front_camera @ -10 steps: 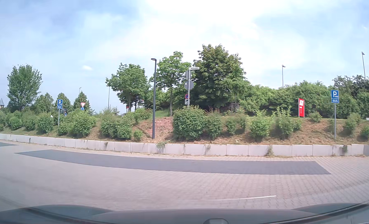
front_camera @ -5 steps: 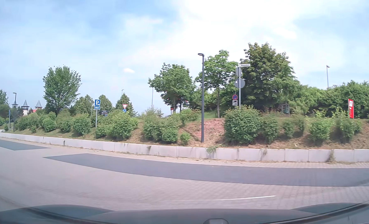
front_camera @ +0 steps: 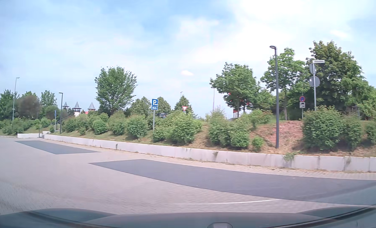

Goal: Follow the waypoints while adhering to traffic rules and regulations

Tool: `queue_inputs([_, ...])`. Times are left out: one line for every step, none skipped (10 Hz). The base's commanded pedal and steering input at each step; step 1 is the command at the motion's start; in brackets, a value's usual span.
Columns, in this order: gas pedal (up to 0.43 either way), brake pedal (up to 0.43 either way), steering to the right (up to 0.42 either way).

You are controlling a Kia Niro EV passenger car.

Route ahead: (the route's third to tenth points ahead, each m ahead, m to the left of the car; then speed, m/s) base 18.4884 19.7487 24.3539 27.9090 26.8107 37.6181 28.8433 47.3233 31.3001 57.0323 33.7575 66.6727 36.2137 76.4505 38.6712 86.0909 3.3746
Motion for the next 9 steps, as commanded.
queue_inputs([0.118, 0.000, -0.617])
queue_inputs([0.118, 0.000, -0.618])
queue_inputs([0.118, 0.000, -0.617])
queue_inputs([0.130, 0.000, -0.614])
queue_inputs([0.130, 0.000, -0.608])
queue_inputs([0.130, 0.000, -0.597])
queue_inputs([0.138, 0.000, -0.578])
queue_inputs([0.138, 0.000, -0.547])
queue_inputs([0.138, 0.000, -0.512])
